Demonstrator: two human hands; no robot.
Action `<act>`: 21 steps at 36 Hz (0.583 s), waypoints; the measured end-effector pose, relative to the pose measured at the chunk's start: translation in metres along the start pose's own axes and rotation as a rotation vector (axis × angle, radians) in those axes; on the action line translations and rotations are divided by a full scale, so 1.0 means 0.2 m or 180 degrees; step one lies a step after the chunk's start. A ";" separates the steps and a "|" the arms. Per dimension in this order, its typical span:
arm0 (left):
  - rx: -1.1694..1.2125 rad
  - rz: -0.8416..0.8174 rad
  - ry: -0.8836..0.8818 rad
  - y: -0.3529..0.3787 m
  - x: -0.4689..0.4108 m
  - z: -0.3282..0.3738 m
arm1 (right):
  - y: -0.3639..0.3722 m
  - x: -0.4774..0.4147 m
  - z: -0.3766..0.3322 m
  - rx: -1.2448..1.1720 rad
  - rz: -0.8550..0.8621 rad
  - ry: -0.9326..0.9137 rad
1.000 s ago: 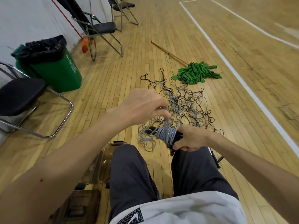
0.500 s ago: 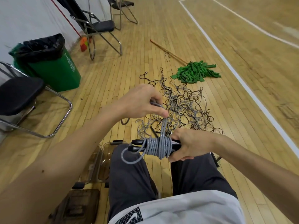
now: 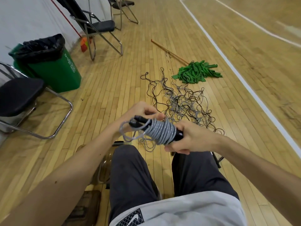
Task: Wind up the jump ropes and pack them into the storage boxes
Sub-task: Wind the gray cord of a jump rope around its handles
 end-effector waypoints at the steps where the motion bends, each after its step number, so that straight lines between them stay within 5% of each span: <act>1: 0.0063 -0.0051 -0.0288 0.06 -0.03 -0.19 | -0.01 0.00 -0.01 -0.0118 0.0053 -0.0040; 4: 0.0235 -0.0191 -0.0807 0.14 0.00 -0.29 | -0.05 0.00 -0.04 -0.0313 0.0285 -0.0144; 8: -0.0002 0.0061 -0.0331 0.07 0.09 0.18 | -0.11 0.00 -0.04 -0.0355 0.0614 -0.0144; 21: -0.0368 -0.0050 -0.0182 0.13 0.16 0.22 | -0.34 0.02 0.10 -0.0664 0.1533 0.0245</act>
Point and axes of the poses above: each hand's wrist, its own x-axis away from the middle knuckle, its own y-axis out of the palm, z = x × y, the point moved 6 cm from there along -x, towards the middle knuckle, and after that the axes turned 13 degrees about -x, right-handed, at the moved point
